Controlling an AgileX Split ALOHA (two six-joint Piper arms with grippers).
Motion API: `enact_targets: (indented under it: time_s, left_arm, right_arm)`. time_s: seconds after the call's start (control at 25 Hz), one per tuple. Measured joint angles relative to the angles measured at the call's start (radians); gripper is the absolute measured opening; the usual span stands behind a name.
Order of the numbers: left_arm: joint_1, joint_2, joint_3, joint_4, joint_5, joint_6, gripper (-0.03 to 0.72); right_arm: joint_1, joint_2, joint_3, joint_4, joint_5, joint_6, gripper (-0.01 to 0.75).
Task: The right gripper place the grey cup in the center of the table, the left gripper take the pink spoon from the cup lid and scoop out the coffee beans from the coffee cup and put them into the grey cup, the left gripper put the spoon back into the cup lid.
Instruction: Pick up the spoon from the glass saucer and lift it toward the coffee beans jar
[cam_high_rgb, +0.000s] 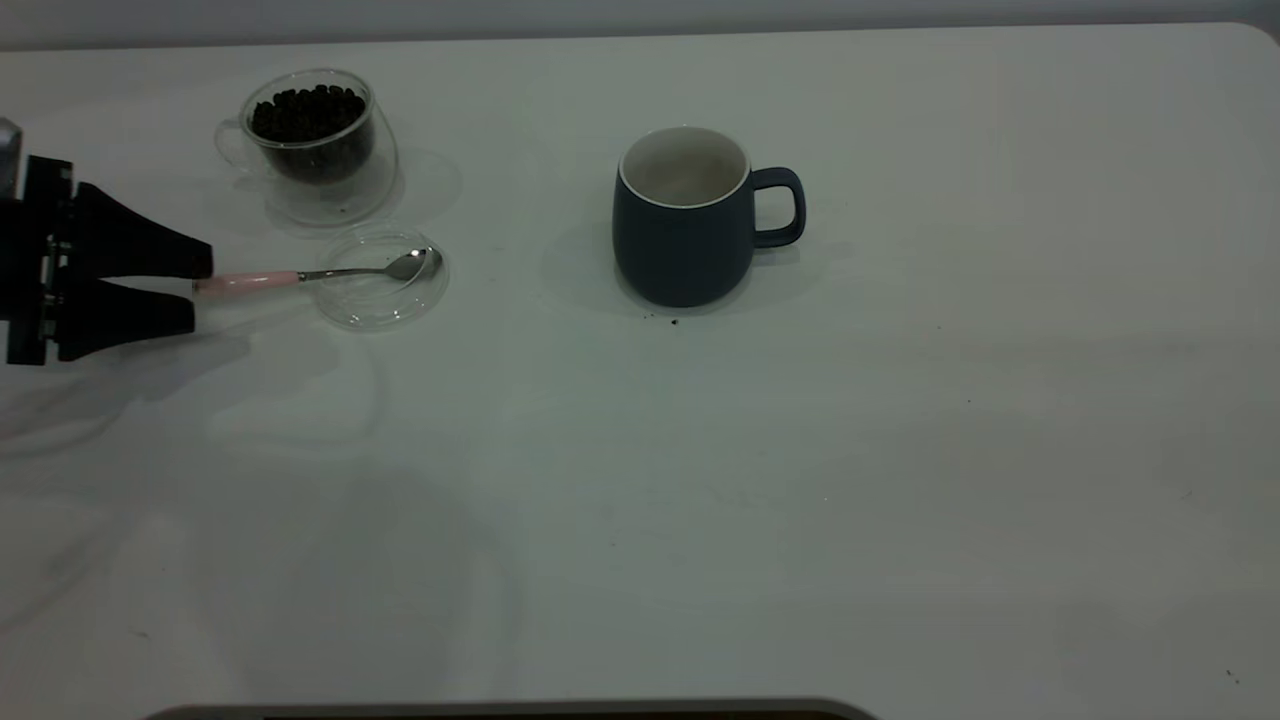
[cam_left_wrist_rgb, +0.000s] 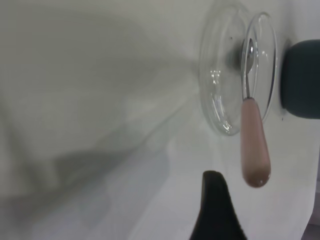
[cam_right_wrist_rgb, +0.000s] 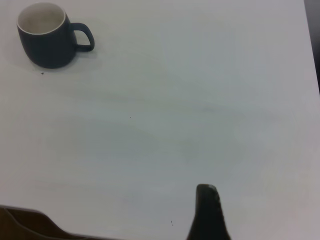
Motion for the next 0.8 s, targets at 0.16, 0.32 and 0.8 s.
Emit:
enact_targets:
  time_s: [0.16, 0.32, 0.8]
  left_arm:
    - [-0.013, 0.0, 0.0, -0.043, -0.007, 0.007, 0.571]
    - [-0.014, 0.022, -0.001, -0.068, -0.006, 0.007, 0.571]
    - [-0.014, 0.075, -0.001, -0.117, 0.049, 0.052, 0.528]
  right_arm:
    - [0.0, 0.0, 0.0, 0.0, 0.0, 0.0, 0.591]
    - [0.0, 0.0, 0.0, 0.0, 0.0, 0.0, 0.591]
    - [0.0, 0.0, 0.0, 0.0, 0.0, 0.0, 0.591]
